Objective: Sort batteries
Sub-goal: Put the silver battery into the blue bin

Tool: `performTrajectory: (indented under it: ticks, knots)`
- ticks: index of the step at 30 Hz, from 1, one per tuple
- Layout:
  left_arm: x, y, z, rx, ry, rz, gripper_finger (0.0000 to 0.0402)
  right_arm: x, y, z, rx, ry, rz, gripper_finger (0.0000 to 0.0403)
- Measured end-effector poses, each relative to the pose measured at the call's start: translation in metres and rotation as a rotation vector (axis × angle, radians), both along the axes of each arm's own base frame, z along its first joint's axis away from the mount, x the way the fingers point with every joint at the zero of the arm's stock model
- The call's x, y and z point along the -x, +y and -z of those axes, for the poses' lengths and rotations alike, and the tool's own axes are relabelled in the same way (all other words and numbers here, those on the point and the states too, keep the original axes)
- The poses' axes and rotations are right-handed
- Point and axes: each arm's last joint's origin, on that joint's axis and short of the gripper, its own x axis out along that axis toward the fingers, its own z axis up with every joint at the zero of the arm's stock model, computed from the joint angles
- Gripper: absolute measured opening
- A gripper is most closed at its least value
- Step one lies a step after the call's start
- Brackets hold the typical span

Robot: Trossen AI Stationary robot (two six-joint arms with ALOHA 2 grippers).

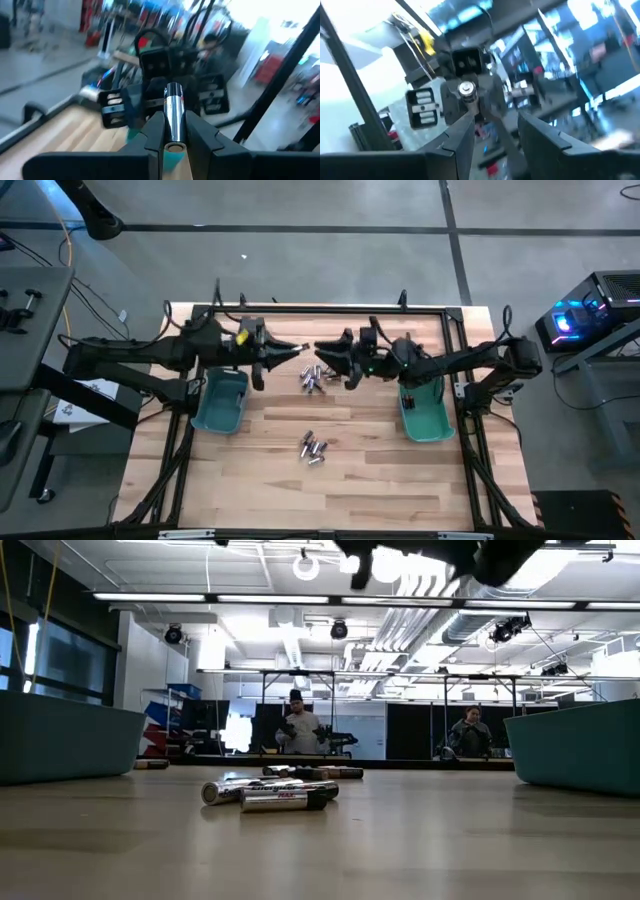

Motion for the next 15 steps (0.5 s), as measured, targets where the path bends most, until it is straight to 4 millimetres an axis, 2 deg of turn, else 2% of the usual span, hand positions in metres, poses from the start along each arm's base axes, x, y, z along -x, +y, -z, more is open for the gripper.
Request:
performTrajectory:
  ticks: [4, 8, 11, 15]
  knots:
    - [0.001, 0.0, -0.01, -0.002, -0.099, 0.011, 0.004, -0.01, 0.0, -0.034, 0.137, -0.023, 0.056, 0.0144]
    - [0.002, 0.0, -0.013, -0.002, -0.13, 0.011, 0.004, -0.018, 0.0, -0.06, 0.228, 0.034, 0.089, 0.0144]
    - [0.002, 0.0, -0.014, -0.002, -0.137, 0.008, 0.004, -0.022, 0.0, -0.072, 0.262, 0.09, 0.089, 0.0144]
    - [0.0, -0.001, -0.011, -0.003, -0.123, 0.014, 0.004, -0.024, 0.003, -0.081, 0.302, 0.098, -0.012, 0.0144]
